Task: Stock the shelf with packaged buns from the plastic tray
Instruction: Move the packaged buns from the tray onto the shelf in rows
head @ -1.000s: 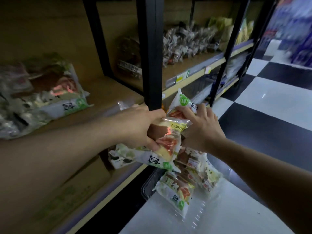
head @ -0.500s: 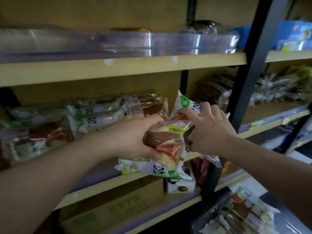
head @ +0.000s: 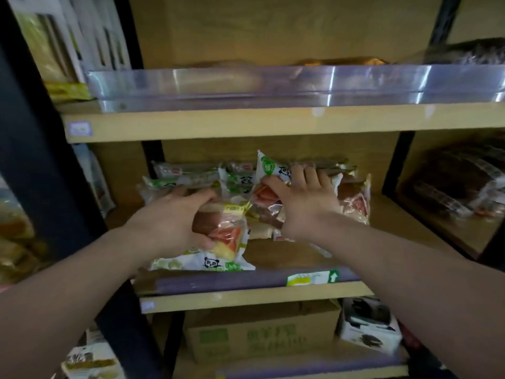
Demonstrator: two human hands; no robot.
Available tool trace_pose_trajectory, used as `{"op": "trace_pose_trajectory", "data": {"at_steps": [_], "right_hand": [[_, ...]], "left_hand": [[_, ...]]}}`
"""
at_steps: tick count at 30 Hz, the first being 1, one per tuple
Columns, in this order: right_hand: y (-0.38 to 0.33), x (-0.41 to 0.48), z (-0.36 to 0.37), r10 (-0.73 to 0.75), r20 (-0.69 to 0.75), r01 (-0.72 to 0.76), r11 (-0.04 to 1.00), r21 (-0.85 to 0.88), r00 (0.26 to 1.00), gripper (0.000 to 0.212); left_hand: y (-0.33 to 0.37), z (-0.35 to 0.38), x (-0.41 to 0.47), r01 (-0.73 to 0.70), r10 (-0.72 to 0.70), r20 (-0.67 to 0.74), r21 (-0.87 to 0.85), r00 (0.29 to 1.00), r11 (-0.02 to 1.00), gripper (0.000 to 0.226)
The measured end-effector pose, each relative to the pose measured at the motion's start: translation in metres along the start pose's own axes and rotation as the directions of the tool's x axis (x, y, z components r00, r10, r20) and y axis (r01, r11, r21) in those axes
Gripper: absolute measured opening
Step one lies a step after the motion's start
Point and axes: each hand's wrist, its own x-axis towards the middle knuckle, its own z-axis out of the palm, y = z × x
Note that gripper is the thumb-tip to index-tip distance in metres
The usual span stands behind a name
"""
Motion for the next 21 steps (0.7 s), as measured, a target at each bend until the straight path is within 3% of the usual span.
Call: {"op": "trace_pose_trajectory", "data": {"at_steps": [6, 8, 12, 17, 21], "right_hand": [[-0.011, 0.007, 0.019, -0.072, 0.075, 0.069, 0.997, 0.034, 0.995, 0.083], [-0.01, 0.001, 0.032, -0.138, 0.153, 0.125, 0.988, 0.087, 0.979, 0.096], [-0.007, -0.009, 0.05, -0.317, 0.216, 0.28, 0.942, 0.185, 0.924, 0.095], [-0.005, -0.01, 0.049, -0.238, 0.101, 0.196, 0.929, 0.315, 0.966, 0.077], [-0.007, -0.013, 0.052, -0.163, 0.078, 0.146, 0.971, 0.19, 0.983, 0.086]], "left_hand": [[-0.014, 0.027, 0.005, 0.136, -0.139, 0.058, 0.066, 0.989, 0.989, 0.094], [-0.015, 0.04, 0.006, 0.176, -0.182, 0.054, 0.089, 0.982, 0.98, 0.091], [-0.013, 0.057, 0.006, 0.229, -0.214, -0.095, 0.189, 0.972, 0.955, 0.088], [-0.013, 0.072, 0.0, 0.186, -0.145, -0.282, 0.124, 0.948, 0.975, 0.083], [-0.014, 0.087, 0.003, 0.115, -0.107, -0.235, 0.02, 0.966, 0.993, 0.083]]}}
